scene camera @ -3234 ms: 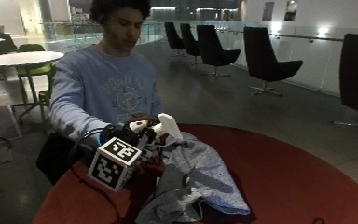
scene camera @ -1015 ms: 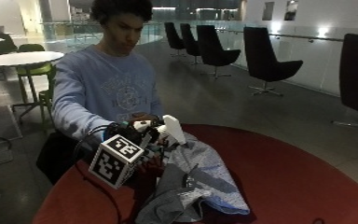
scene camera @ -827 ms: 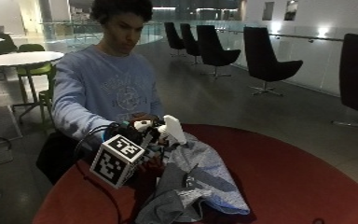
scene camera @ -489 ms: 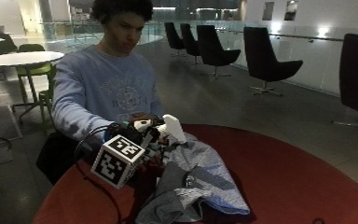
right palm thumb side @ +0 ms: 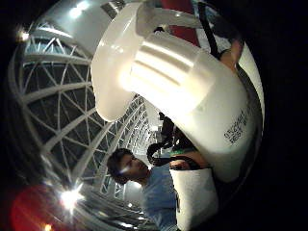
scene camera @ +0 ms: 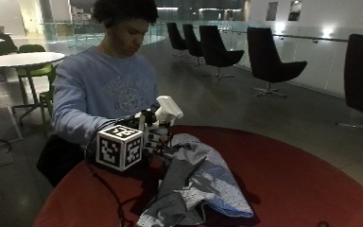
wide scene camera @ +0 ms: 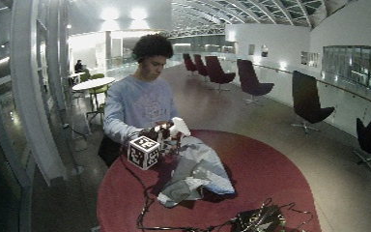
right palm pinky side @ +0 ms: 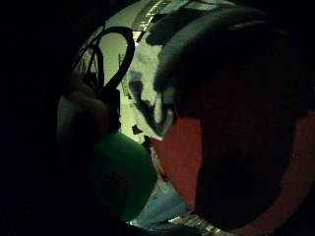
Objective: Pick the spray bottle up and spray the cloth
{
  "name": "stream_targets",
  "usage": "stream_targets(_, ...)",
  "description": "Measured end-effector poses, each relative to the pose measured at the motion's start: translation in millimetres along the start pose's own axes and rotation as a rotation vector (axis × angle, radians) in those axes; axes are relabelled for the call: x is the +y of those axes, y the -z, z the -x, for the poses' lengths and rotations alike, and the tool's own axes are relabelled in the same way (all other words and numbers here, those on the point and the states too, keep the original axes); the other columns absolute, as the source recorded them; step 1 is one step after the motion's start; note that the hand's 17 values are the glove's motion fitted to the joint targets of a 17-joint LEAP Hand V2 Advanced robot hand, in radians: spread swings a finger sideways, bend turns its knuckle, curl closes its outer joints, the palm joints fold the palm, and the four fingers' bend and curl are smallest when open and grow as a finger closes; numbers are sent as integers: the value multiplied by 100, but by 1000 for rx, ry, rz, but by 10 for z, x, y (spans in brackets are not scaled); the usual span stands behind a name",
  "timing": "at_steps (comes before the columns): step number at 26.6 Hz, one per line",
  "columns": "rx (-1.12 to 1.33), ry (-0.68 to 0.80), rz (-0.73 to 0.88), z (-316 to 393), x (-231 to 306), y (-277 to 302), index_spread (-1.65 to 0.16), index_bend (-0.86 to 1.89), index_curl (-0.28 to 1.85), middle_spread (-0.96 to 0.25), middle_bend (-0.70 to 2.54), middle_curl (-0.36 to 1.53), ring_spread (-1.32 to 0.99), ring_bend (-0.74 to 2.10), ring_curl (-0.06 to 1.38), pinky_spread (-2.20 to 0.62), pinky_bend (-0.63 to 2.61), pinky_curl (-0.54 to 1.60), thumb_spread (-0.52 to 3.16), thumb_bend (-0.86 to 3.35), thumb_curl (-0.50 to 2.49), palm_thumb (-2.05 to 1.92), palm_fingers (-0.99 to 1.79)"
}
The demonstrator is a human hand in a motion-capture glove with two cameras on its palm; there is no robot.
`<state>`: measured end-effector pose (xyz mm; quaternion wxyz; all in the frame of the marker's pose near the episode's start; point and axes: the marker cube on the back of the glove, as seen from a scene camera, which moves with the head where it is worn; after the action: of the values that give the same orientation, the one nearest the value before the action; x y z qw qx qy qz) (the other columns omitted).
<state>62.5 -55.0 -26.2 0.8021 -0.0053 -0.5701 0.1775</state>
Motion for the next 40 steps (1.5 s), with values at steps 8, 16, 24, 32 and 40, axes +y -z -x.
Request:
stream_targets(8,-9,334,37,329,-85,-495,-27,15,35,-6,29,47,-4,53,41,3,29,41,99,-2,52,75,114)
stream_targets(16,-32,476,76,561,-487,-1235,-27,16,37,-7,27,46,-5,51,41,2,25,40,99,-2,51,75,112)
stream_targets(24,-40,487,72,573,-1150,-2171,-28,16,38,-7,23,45,-6,49,41,3,22,40,100,-3,50,75,110)
stream_targets(32,-40,447,108,241,-1347,-2778,-28,16,39,-7,19,45,-6,47,40,4,19,39,102,-1,49,78,108)
stream_targets(40,-142,410,116,238,-1335,-2848,-27,17,40,-7,18,44,-7,44,40,6,17,37,102,-2,49,81,106)
